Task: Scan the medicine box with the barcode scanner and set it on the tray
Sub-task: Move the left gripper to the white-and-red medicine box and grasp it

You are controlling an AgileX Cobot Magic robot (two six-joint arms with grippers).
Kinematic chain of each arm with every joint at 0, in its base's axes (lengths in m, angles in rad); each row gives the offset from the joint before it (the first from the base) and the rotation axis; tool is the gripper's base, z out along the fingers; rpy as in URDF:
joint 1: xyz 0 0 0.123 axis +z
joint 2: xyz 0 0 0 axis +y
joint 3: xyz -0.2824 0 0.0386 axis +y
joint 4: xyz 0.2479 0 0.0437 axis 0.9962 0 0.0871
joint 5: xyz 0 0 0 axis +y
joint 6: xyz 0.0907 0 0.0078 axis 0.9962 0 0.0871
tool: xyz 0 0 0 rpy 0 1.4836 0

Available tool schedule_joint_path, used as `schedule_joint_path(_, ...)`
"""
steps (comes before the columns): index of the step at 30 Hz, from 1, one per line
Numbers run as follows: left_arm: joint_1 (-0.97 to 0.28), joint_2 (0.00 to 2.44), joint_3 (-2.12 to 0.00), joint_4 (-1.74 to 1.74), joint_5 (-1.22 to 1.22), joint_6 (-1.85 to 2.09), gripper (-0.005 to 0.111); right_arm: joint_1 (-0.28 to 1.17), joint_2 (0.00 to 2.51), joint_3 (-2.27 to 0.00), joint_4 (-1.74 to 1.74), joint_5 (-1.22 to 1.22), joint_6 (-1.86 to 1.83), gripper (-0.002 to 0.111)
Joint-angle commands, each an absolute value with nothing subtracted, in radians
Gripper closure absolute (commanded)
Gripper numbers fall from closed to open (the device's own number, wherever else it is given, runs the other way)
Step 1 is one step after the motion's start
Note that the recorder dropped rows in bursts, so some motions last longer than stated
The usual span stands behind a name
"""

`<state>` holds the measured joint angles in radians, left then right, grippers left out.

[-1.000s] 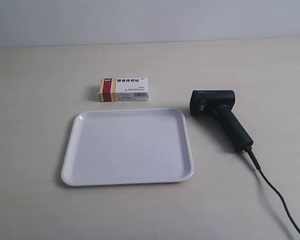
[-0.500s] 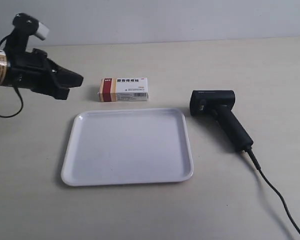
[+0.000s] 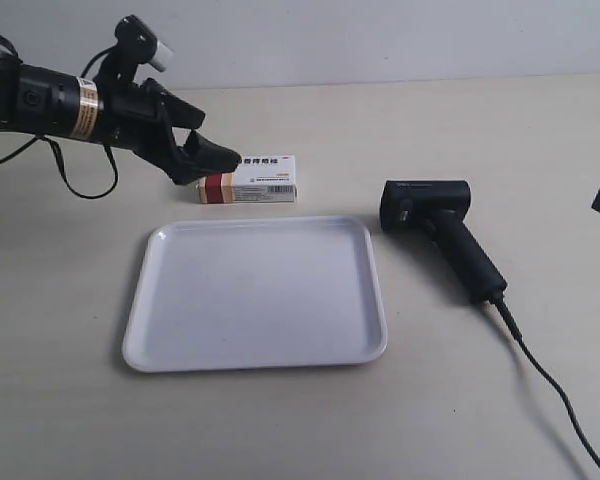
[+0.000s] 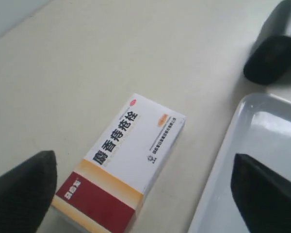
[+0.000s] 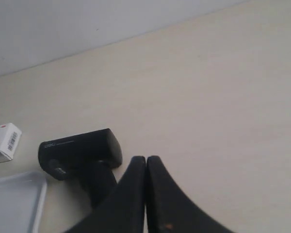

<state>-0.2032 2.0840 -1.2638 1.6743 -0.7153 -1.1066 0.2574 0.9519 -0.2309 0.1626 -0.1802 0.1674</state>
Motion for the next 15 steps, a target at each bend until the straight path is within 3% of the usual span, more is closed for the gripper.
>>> schedule_joint_path(1, -0.209, 2.162, -1.332, 1.701, -0.746, -1.048, 0.01, 0.286, 0.958, -0.241, 0.146, -0.231, 0.157, 0.108)
schedule_joint_path(15, -0.21, 2.372, -1.521, 1.739, -0.783, -1.003, 0.01, 0.286, 0.958, -0.241, 0.146, -0.232, 0.142, 0.108)
